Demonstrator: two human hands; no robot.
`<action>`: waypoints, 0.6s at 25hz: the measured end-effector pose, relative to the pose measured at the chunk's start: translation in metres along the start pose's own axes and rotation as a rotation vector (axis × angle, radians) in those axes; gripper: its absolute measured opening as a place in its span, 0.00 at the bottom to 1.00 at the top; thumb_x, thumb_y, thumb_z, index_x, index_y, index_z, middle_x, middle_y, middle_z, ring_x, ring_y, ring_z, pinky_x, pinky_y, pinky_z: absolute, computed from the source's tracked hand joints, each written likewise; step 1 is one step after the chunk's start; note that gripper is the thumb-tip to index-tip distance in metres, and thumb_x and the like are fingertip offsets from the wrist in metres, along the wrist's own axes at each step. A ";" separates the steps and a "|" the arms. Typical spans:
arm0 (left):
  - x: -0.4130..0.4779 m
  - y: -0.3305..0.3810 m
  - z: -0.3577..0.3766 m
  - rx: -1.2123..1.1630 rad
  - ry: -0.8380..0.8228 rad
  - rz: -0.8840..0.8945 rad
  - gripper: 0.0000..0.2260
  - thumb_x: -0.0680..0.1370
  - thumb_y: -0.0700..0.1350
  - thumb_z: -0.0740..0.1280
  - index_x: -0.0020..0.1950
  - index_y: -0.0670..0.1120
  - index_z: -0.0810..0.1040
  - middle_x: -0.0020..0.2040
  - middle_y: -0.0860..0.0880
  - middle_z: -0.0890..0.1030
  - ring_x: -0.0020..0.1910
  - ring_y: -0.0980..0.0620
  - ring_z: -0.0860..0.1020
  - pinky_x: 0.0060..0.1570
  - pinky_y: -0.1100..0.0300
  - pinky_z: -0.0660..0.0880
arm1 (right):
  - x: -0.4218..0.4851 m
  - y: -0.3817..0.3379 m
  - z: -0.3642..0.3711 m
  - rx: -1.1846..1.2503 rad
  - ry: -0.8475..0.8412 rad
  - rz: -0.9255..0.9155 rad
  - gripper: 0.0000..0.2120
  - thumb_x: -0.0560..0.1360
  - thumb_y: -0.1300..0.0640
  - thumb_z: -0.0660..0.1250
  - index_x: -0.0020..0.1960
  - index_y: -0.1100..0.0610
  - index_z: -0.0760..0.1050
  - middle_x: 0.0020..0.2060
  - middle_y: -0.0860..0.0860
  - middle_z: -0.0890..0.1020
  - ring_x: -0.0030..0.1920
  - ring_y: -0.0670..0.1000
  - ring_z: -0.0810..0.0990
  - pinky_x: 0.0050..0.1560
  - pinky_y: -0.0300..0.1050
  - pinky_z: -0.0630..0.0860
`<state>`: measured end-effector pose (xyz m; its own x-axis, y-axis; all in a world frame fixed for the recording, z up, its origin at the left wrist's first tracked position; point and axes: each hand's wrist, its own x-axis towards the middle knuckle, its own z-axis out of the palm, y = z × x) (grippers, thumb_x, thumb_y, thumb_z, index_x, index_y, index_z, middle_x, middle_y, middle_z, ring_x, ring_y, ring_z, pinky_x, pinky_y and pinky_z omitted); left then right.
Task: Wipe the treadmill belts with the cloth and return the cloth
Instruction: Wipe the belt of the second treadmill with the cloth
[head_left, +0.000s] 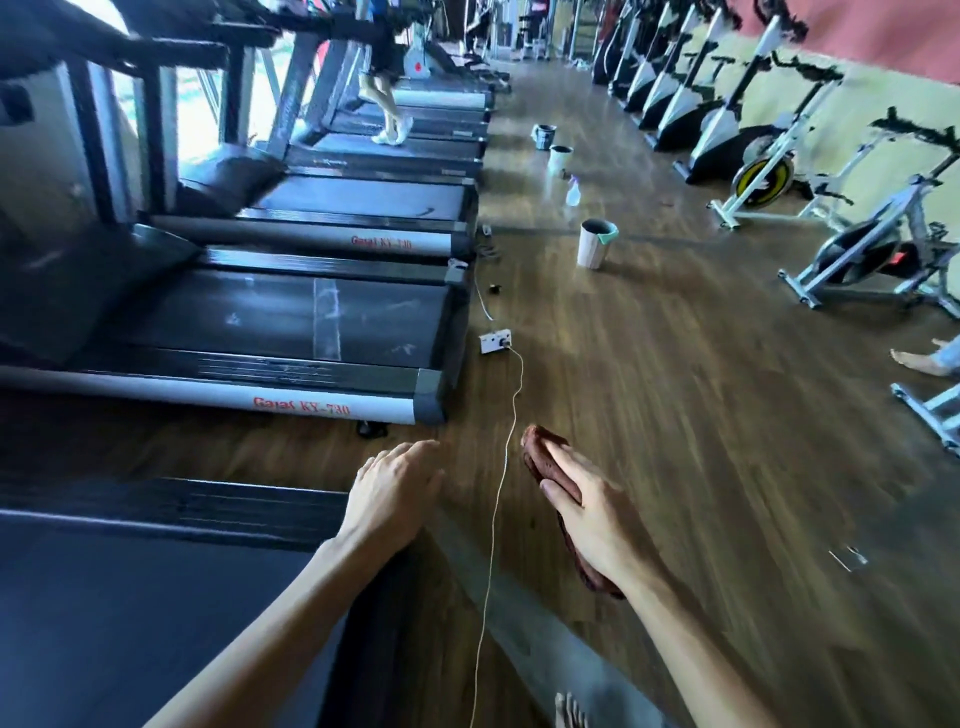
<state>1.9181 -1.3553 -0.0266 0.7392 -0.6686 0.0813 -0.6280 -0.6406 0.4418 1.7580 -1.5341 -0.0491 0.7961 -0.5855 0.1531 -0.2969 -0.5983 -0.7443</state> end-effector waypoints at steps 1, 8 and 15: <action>0.024 0.005 0.008 -0.011 0.010 -0.037 0.14 0.77 0.51 0.65 0.62 0.54 0.77 0.61 0.52 0.80 0.58 0.46 0.77 0.56 0.53 0.71 | 0.030 0.013 -0.001 0.018 -0.024 -0.020 0.24 0.77 0.59 0.69 0.71 0.49 0.71 0.70 0.48 0.73 0.70 0.46 0.70 0.71 0.39 0.63; 0.162 0.035 0.034 -0.050 0.077 -0.300 0.14 0.77 0.49 0.65 0.63 0.54 0.77 0.58 0.50 0.80 0.57 0.46 0.77 0.54 0.52 0.74 | 0.215 0.068 -0.017 0.055 -0.216 -0.085 0.24 0.76 0.57 0.70 0.70 0.46 0.71 0.69 0.46 0.74 0.69 0.46 0.71 0.69 0.41 0.65; 0.283 0.004 0.050 -0.044 0.087 -0.506 0.17 0.78 0.50 0.62 0.68 0.54 0.74 0.64 0.52 0.78 0.62 0.48 0.75 0.60 0.54 0.72 | 0.380 0.085 0.018 0.047 -0.396 -0.129 0.23 0.77 0.55 0.68 0.71 0.46 0.71 0.70 0.44 0.72 0.70 0.45 0.70 0.69 0.39 0.63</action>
<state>2.1127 -1.5658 -0.0463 0.9665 -0.2442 -0.0793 -0.1771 -0.8578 0.4825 2.0443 -1.7973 -0.0653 0.9692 -0.2461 -0.0081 -0.1644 -0.6223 -0.7653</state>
